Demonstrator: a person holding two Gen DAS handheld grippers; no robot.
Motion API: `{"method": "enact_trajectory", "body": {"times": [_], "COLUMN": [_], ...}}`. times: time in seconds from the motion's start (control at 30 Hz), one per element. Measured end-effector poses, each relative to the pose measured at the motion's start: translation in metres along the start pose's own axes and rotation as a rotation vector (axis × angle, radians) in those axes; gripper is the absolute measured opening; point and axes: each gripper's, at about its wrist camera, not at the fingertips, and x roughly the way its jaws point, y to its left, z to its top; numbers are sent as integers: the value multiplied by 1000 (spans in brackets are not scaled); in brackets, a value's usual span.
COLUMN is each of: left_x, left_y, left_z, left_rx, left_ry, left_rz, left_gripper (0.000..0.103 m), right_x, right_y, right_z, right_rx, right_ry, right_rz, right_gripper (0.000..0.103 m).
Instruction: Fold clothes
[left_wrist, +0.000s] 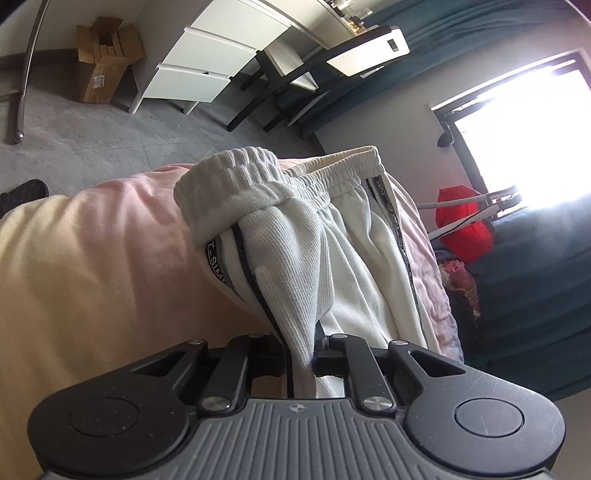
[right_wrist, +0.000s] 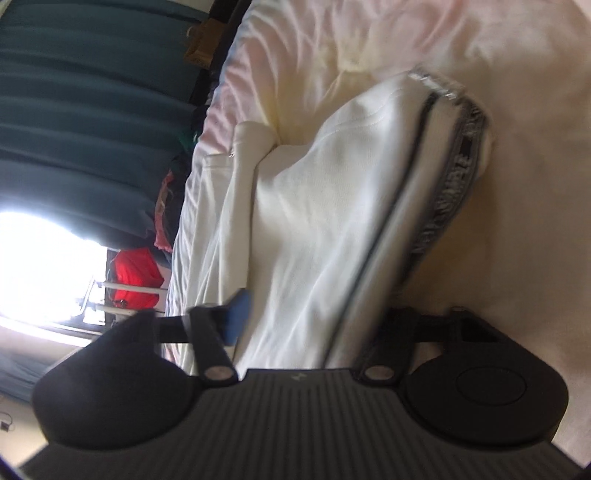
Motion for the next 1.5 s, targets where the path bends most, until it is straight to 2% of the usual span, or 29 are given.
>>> {"method": "enact_trajectory", "body": {"times": [0.03, 0.1, 0.17, 0.3, 0.4, 0.57, 0.63, 0.73, 0.87, 0.93, 1.07, 1.17, 1.27, 1.33, 1.37, 1.4, 1.43, 1.47, 1.5], "left_x": [-1, -4, -14, -44, -39, -22, 1, 46, 125, 170, 241, 273, 281, 276, 267, 257, 246, 235, 222], "left_y": [3, 9, 9, 0, -21, -62, -91, -137, -189, -212, -236, -239, -228, -220, -217, -212, -208, -205, -202], "left_z": [1, 2, 1, 0, 7, 23, 36, 54, 70, 79, 90, 90, 86, 87, 87, 88, 88, 87, 85], "left_rx": [-26, -80, -100, -93, -66, -15, 21, 70, 101, 117, 165, 215, 232, 235, 239, 245, 250, 257, 266], "left_ry": [1, 1, -28, -124, -137, -150, -167, -194, -225, -210, -171, -149, -129, -114, -107, -102, -97, -101, -108], "left_rz": [-6, -32, -64, -177, -190, -193, -175, -130, -53, -2, 103, 160, 150, 117, 99, 79, 60, 43, 28], "left_gripper": [13, 12, 11, 11, 11, 11, 11, 11, 11, 11, 12, 14, 19, 21, 28, 36, 41, 50, 58], "right_x": [-1, -9, -22, -57, -68, -47, -31, 24, 116, 158, 217, 231, 232, 227, 220, 211, 200, 185, 170], "right_y": [-2, -6, 2, 30, 55, 108, 130, 172, 207, 213, 204, 195, 193, 191, 188, 184, 181, 178, 175], "right_z": [2, 4, 1, -5, -1, 9, 13, 26, 36, 38, 38, 27, 22, 25, 26, 29, 30, 27, 25], "right_rx": [2, 30, 14, -69, -136, -226, -273, -352, -434, -456, -434, -470, -505, -503, -495, -480, -468, -457, -447], "right_ry": [-10, -52, -93, -198, -271, -320, -328, -315, -286, -269, -237, -242, -257, -245, -234, -227, -229, -247, -267], "right_rz": [-18, -6, 27, 79, 79, 59, 52, 21, -96, -160, -218, -243, -219, -180, -139, -75, -27, 4, 34], "right_gripper": [17, 11, 11, 9, 8, 8, 8, 7, 7, 8, 8, 8, 11, 17, 27, 47, 62, 92, 96]}}
